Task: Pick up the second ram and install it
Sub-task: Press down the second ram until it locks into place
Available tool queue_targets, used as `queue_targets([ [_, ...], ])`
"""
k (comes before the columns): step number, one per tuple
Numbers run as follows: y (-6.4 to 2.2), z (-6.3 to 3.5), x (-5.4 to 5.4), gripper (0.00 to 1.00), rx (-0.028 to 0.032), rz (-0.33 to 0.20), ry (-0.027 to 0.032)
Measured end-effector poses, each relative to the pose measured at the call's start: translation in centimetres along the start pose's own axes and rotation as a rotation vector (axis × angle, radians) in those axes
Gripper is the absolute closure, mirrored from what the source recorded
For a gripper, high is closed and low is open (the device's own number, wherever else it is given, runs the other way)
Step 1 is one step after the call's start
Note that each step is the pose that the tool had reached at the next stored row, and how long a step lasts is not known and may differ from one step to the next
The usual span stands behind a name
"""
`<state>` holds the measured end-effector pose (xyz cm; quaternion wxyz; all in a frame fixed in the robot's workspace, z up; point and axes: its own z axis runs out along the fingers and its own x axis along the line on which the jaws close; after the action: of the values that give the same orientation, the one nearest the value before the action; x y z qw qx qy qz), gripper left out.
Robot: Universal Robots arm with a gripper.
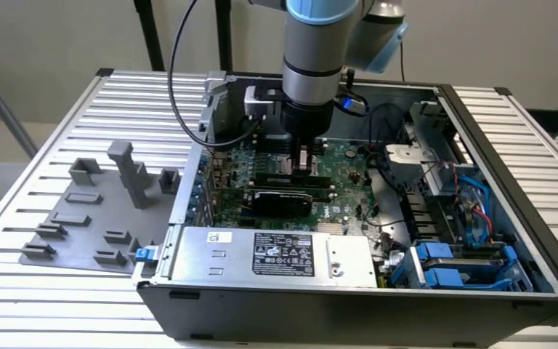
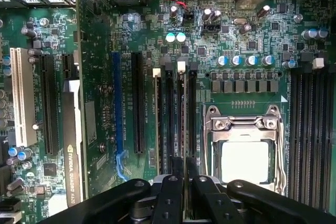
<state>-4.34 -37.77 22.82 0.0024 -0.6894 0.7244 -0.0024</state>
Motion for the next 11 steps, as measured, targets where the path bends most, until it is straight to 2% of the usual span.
queue_targets([
  [6,0.01,0.2,0.01,1.0,-0.0001,0.0,0.0053],
  [11,0.01,0.31,0.01,1.0,0.0003,0.0,0.0064],
])
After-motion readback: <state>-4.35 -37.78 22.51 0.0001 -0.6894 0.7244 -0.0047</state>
